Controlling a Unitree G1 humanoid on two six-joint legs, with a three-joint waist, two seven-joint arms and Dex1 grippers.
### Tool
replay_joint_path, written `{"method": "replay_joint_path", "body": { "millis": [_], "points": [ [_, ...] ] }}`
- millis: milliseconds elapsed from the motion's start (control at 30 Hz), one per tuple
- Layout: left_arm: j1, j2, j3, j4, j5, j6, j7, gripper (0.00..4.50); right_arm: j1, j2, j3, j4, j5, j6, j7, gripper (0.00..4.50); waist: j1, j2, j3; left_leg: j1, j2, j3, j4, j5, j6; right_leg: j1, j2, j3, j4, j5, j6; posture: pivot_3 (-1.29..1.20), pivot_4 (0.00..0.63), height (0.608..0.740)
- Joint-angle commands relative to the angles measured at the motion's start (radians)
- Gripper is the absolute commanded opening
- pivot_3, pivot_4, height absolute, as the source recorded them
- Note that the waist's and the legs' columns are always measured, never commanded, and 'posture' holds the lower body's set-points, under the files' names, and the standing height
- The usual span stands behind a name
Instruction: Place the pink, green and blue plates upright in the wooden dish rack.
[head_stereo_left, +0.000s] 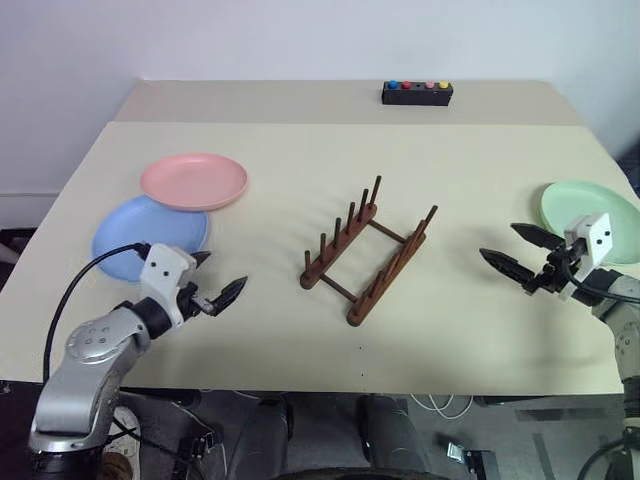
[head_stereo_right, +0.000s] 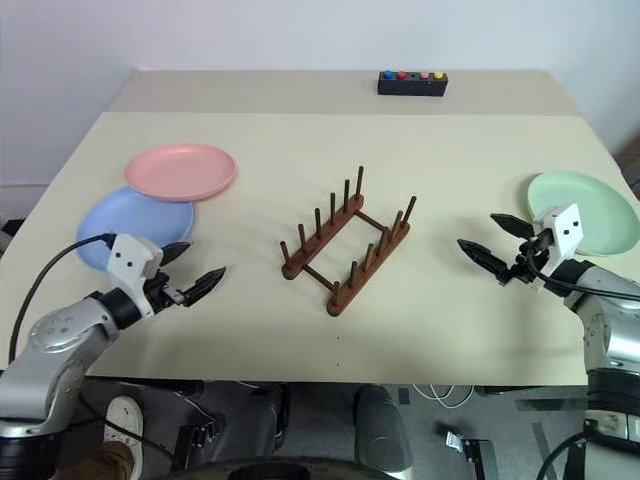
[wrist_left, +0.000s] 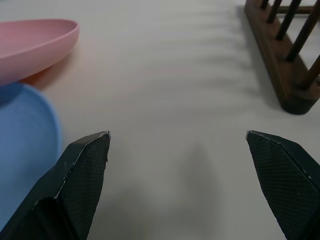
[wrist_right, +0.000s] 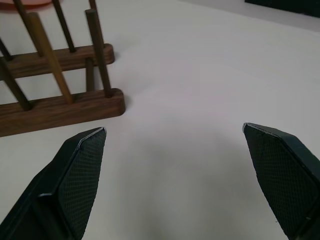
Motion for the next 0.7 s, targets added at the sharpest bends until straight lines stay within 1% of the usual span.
{"method": "replay_joint_path", "body": {
  "millis": [33,200,333,433,700],
  "points": [
    [-0.028,0.015,0.022,-0.008,-0.012,-0.013,-0.004,4.5,-0.046,0.009,0.002,0.001,-0.002,-0.022,-0.011,4.47,0.0,0.0,0.0,0.0,0.0,0.0,0.0,0.0,0.0,0.0,0.0,0.0,0.0,0.0,0.0,0.0,0.15,0.734],
    [-0.028,0.021,0.022,-0.004,0.006,-0.006,0.018,4.5,-0.052,0.021,0.016,0.012,-0.018,-0.042,-0.022,4.47,0.002,0.0,0.0,0.0,0.0,0.0,-0.001,0.0,0.0,0.0,0.0,0.0,0.0,0.0,0.0,0.0,0.15,0.734],
    [0.002,0.008,0.022,-0.061,-0.028,-0.004,0.017,4.5,-0.058,0.024,0.012,0.001,-0.018,-0.037,-0.038,4.47,0.001,0.0,0.0,0.0,0.0,0.0,-0.001,0.0,0.0,0.0,0.0,0.0,0.0,0.0,0.0,0.0,0.15,0.734],
    [0.031,0.019,0.018,-0.072,-0.035,-0.003,0.0,4.5,-0.05,0.026,0.015,-0.016,-0.022,-0.039,-0.053,4.47,0.001,0.0,0.0,0.0,0.0,0.0,-0.001,0.0,0.0,0.0,0.0,0.0,0.0,0.0,0.0,0.0,0.15,0.734],
    [0.049,0.056,-0.01,-0.071,-0.059,-0.012,-0.086,4.5,-0.027,0.045,0.018,-0.042,-0.032,-0.041,-0.084,4.47,0.002,0.0,0.0,0.0,0.0,0.0,-0.001,0.0,0.0,0.0,0.0,0.0,0.0,0.0,0.0,0.0,0.15,0.734]
  ]
}}
